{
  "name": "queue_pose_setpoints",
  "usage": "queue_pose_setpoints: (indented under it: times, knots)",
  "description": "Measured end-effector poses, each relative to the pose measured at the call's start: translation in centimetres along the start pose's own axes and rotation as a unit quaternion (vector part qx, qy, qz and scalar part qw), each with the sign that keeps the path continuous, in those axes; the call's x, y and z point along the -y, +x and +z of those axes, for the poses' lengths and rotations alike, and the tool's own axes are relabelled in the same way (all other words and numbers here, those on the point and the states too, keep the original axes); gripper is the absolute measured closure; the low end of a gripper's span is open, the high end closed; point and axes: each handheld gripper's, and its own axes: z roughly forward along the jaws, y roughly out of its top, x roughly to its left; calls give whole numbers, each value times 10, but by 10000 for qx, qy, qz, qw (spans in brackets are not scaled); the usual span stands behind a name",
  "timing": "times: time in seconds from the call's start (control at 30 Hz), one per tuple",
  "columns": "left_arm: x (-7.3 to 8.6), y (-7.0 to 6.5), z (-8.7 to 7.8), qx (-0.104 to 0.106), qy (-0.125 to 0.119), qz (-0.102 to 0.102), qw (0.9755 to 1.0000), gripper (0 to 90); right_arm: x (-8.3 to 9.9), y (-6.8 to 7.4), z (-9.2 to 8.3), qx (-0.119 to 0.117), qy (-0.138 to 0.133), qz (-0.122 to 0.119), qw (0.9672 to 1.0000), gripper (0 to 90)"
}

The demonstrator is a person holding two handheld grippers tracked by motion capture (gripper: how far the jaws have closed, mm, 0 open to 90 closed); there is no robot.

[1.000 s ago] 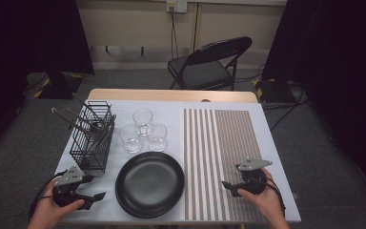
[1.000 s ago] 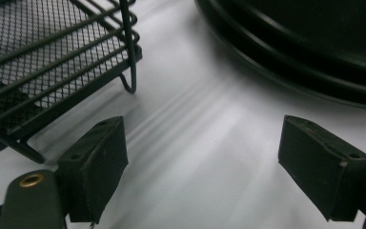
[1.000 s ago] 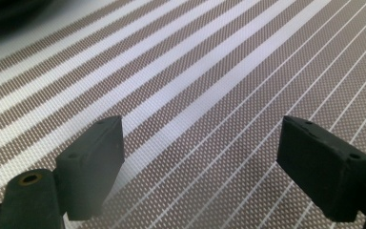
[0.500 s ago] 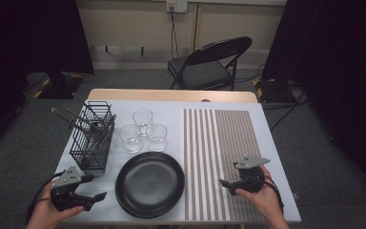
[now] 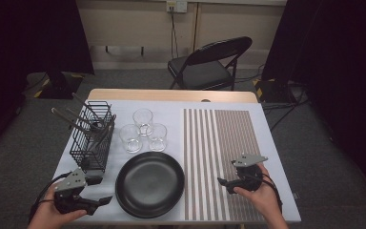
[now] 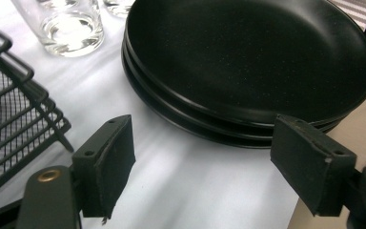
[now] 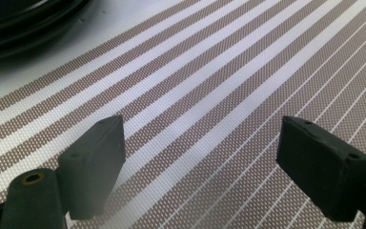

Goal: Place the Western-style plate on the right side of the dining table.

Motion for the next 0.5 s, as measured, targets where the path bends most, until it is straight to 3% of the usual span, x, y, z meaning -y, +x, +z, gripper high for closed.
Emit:
queue_pose_setpoints:
  times: [0.2,0.23,0.4,0.5]
  knots:
    - [-5,-1,2,131,-49,-18,9999,253,-7,2,2,-13,-57,-53,10000,160]
    - [-7,-2,3,142,22,80,9999,264,-8,3,2,-31,-67,-65,10000,161]
    - [-10,0,6,200,81,122,9997,316,-12,5,5,-76,-57,-118,9999,164]
    - [-11,0,8,225,18,49,9997,336,-14,6,6,-82,-70,-170,9998,164]
